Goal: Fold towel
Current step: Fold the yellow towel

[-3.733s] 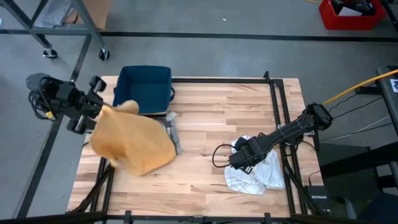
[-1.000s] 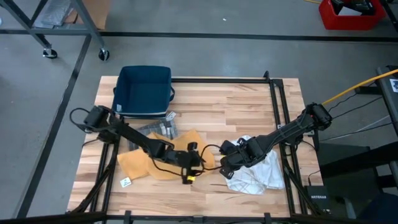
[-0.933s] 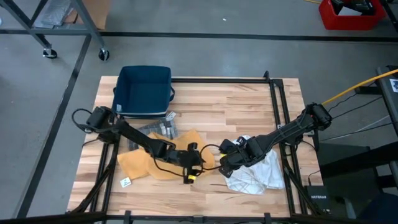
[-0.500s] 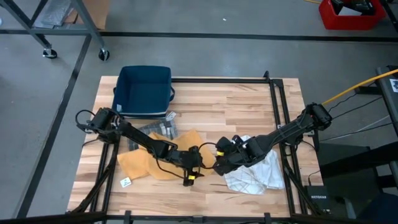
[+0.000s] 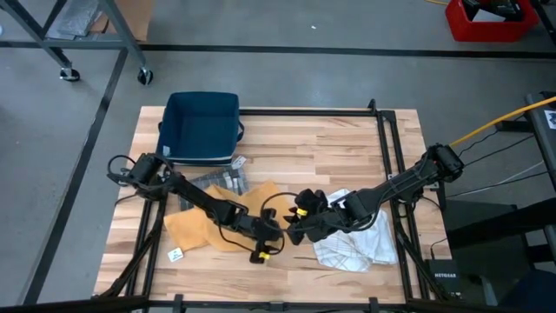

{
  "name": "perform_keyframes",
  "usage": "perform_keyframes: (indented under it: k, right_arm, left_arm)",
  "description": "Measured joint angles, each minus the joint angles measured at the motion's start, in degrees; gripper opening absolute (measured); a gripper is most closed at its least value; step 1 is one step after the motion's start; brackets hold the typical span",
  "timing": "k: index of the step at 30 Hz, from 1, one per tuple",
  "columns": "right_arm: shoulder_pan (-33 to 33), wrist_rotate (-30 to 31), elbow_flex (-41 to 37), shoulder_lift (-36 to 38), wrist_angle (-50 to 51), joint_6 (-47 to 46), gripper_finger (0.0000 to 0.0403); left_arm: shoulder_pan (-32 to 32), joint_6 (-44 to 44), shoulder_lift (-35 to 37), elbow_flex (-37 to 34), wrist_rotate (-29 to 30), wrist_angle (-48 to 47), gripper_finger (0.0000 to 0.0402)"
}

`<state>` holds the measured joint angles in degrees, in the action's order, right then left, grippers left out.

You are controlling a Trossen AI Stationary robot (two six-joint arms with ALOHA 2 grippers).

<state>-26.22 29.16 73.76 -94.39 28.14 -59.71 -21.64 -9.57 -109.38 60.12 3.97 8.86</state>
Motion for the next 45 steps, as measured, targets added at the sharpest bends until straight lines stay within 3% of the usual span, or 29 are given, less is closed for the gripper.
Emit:
perform_keyframes:
  k: [6,16,20,29,37,45]
  right_arm:
    - [0.01,1.39,0.0,0.0,-2.78,-0.01,0.0166]
    - [0.01,1.31,0.0,0.0,-5.18,-0.01,0.0166]
    - [-0.01,1.3,0.0,0.0,-5.26,-0.01,0.0166]
    - [-0.01,1.3,0.0,-0.6,-4.83,0.18,0.0166]
    - [0.01,0.88,0.0,-1.61,-3.87,0.2,0.0166]
    - [0.01,3.3,0.0,-1.66,-4.74,1.7,0.0166]
  left_arm:
    - [-3.08,3.85,-0.69,0.06,0.71,-3.95,0.0203]
    - [-4.76,3.01,-2.7,0.15,11.21,-4.57,0.0192]
    - [-4.56,2.46,-1.94,0.09,12.87,-5.11,0.0152]
    - [-4.52,2.53,-0.52,0.02,12.89,-5.47,0.0019]
    - [-4.37,3.54,5.88,0.02,13.11,-5.51,0.0005]
    - [-3.51,8.85,17.89,0.02,13.22,-9.08,0.0003]
